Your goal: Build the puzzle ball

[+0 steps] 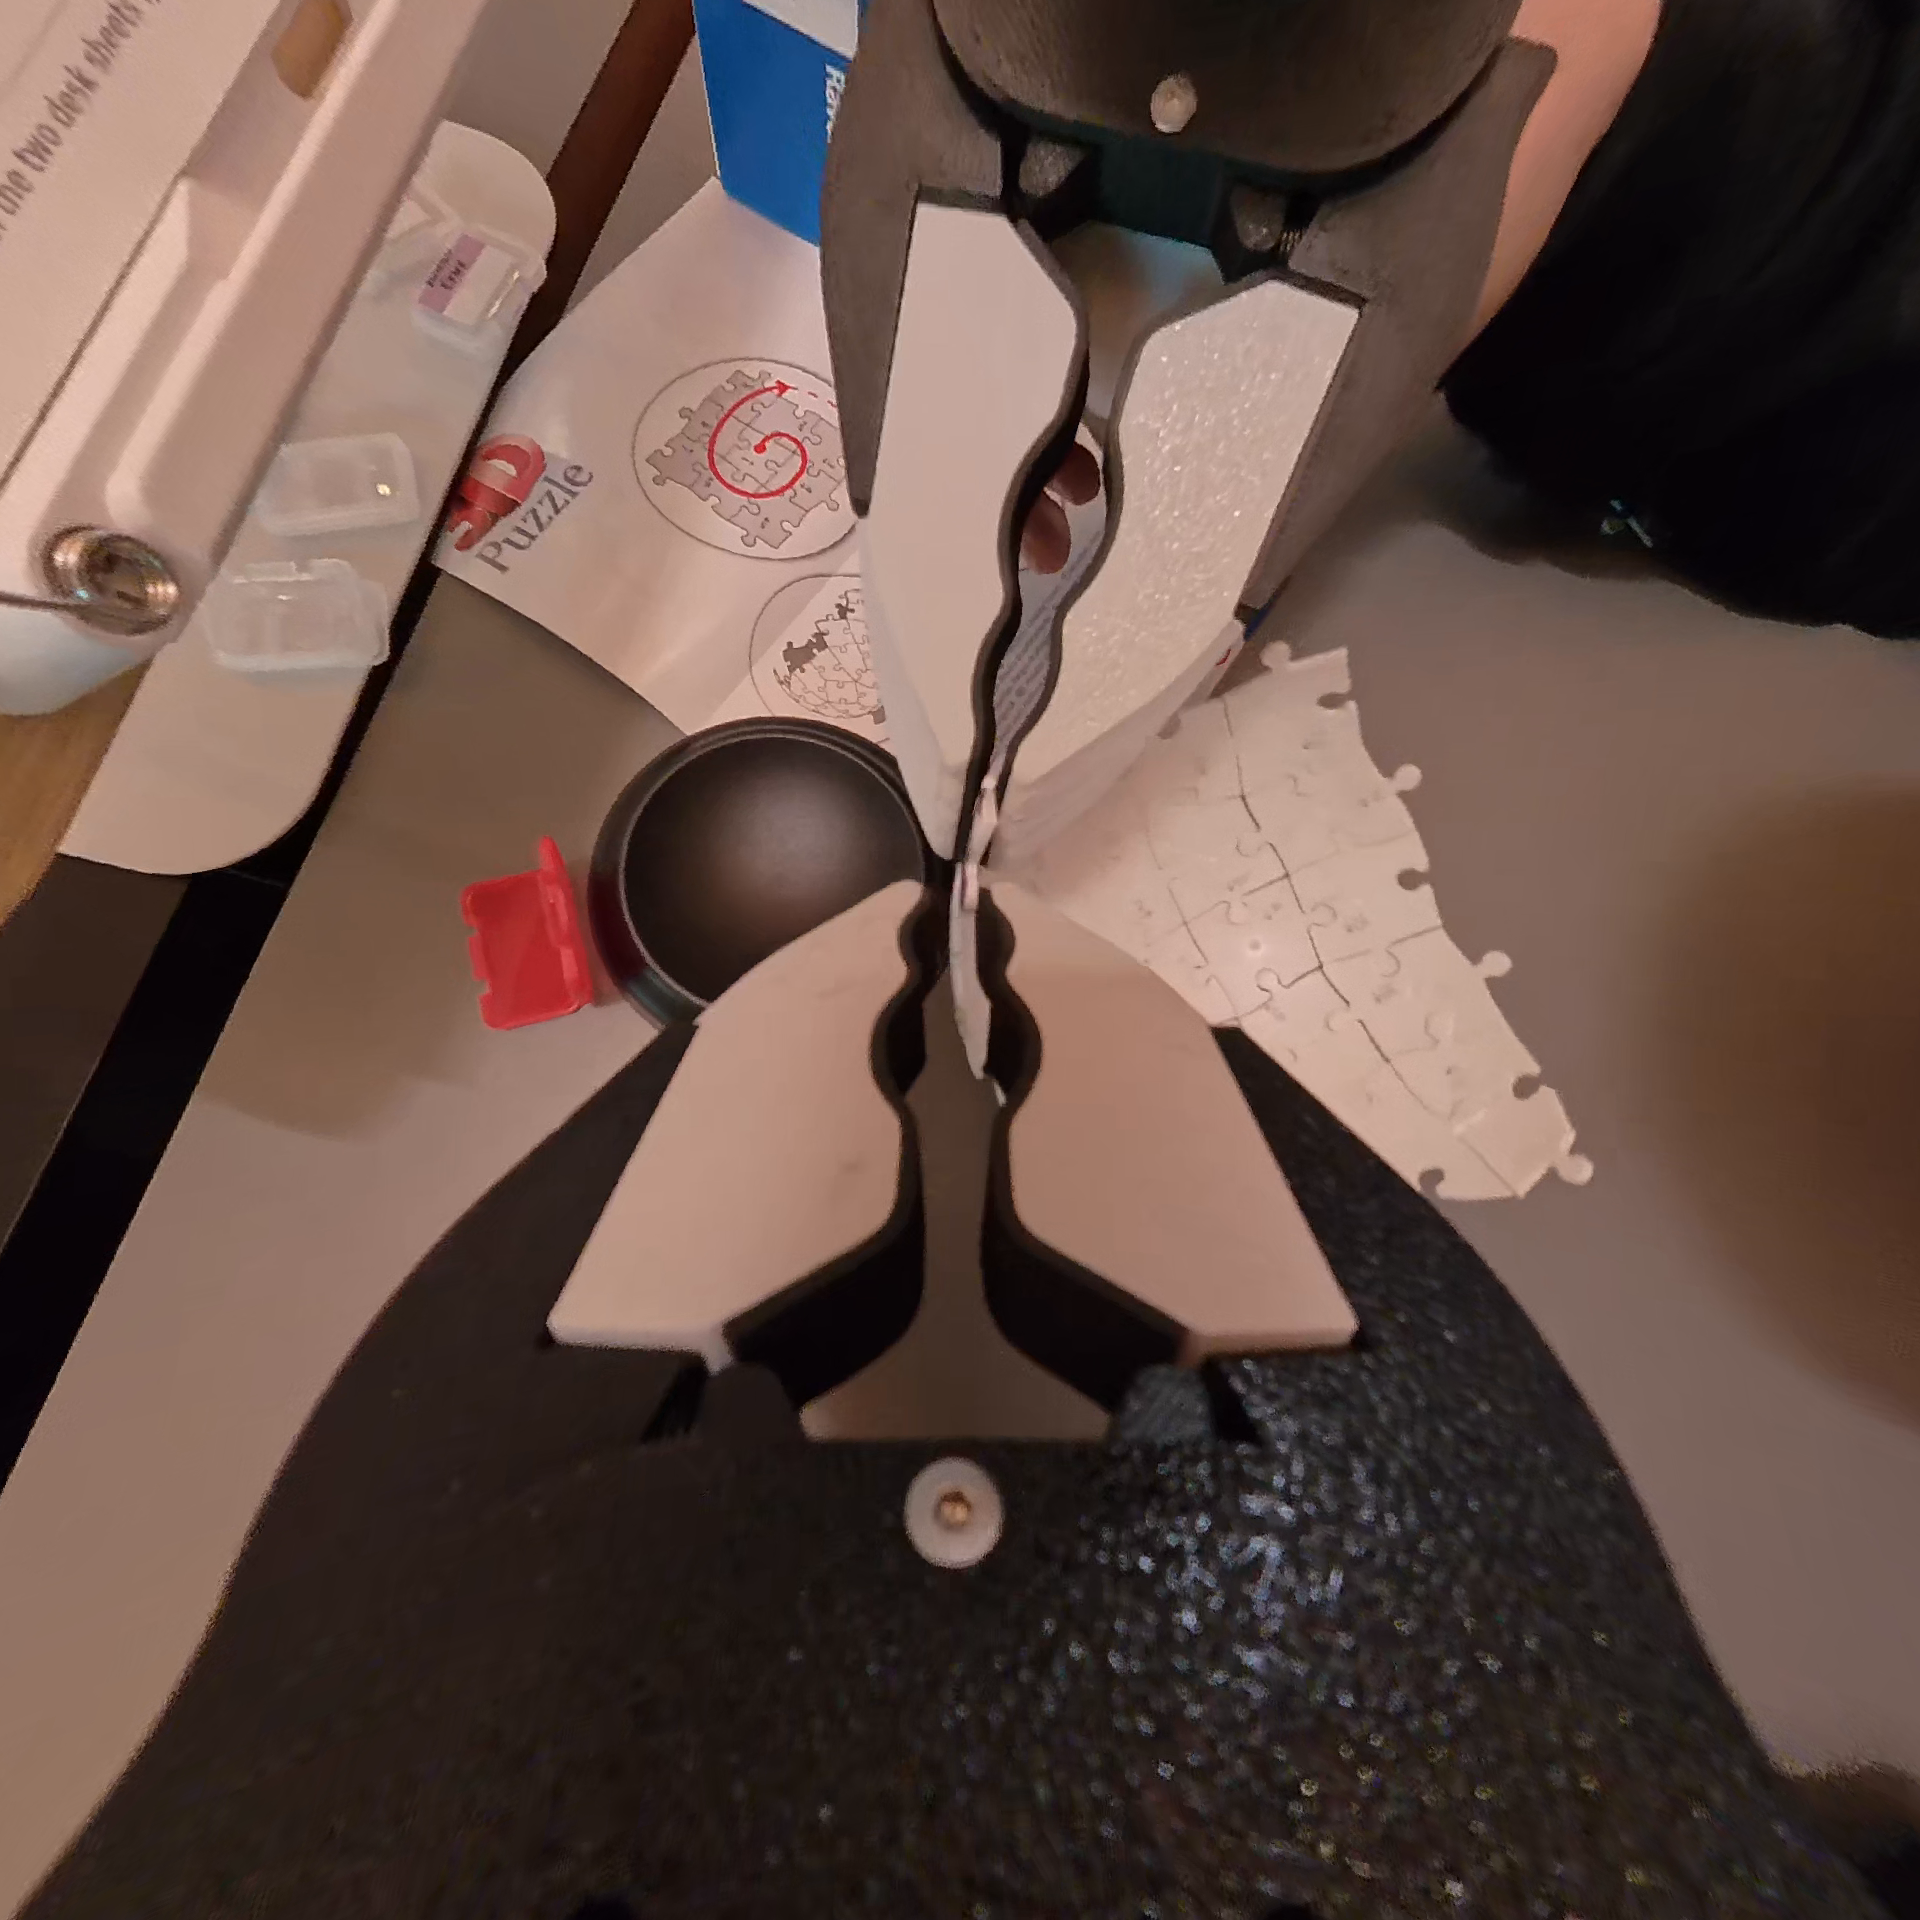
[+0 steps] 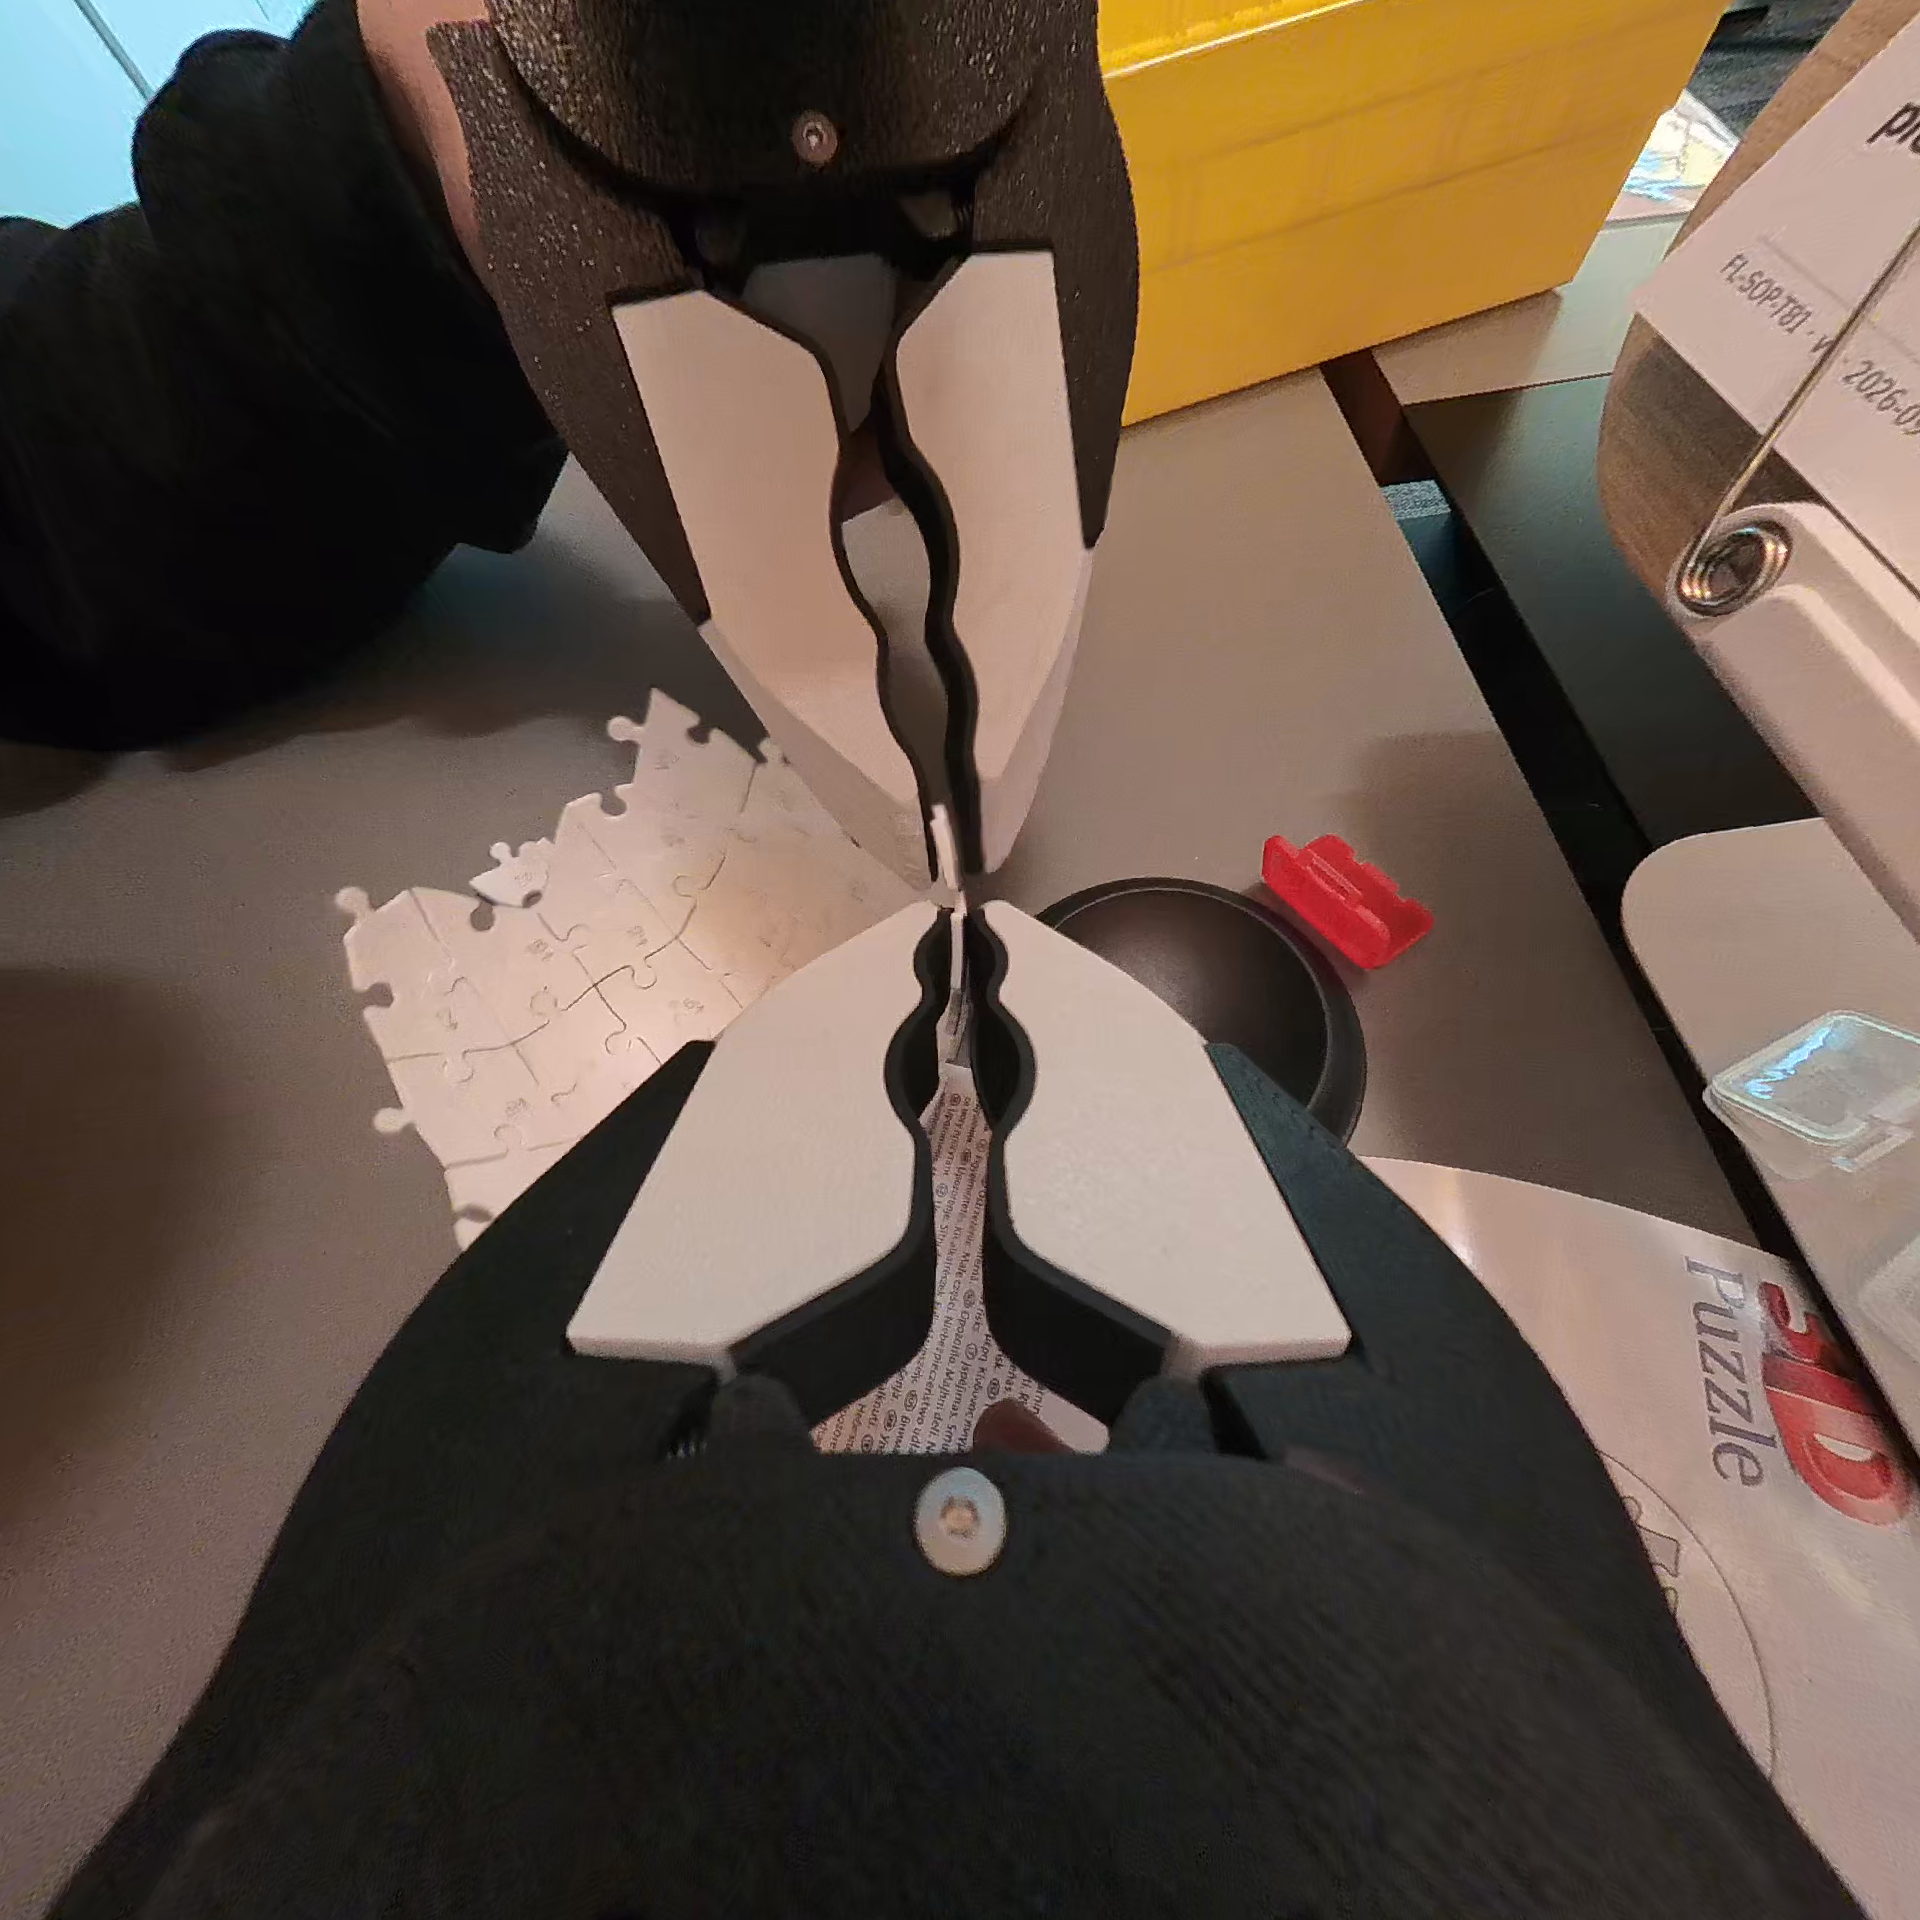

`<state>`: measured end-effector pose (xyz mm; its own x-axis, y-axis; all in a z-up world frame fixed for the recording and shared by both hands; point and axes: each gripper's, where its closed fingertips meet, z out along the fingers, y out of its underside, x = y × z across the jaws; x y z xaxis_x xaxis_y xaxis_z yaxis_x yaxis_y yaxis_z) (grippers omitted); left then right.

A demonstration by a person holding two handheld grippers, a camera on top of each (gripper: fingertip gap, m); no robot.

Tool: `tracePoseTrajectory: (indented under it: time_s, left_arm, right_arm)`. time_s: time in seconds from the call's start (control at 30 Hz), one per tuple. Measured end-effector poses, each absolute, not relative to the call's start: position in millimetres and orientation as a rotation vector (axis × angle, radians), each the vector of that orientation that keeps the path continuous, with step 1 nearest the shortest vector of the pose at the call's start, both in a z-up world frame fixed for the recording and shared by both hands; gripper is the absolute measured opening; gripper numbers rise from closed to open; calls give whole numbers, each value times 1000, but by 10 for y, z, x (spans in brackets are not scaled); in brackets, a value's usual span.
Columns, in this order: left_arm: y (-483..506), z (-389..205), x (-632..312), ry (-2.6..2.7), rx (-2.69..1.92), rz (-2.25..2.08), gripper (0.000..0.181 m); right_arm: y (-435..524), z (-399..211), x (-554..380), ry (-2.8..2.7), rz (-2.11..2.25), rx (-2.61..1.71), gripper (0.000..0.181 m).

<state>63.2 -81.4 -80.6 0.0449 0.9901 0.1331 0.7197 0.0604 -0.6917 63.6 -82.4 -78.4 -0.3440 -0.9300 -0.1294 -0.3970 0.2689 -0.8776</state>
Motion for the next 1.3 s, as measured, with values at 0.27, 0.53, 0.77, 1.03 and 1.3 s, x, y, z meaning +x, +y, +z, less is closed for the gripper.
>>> tracePoseTrajectory:
  time_s: [0.27,0.53,0.77,1.03,1.3]
  left_arm:
    - [-816,-804,593,-1712,-1748,602,1]
    - [-838,-803,584,-1715,-1752,625,1]
    - [-837,-814,575,-1715,-1751,625,1]
    - [-842,-830,575,-1718,-1750,621,1]
    - [-867,-820,610,-1729,-1743,621,1]
  right_arm:
    - [-830,-796,621,1888,-1005,-1185,3]
    - [-826,-789,545,1922,-960,-1144,24]
    - [-831,-882,571,1942,-911,-1117,11]
    - [-830,-887,589,1930,-918,-1126,6]
    - [-850,-914,617,1943,-948,-1161,5]
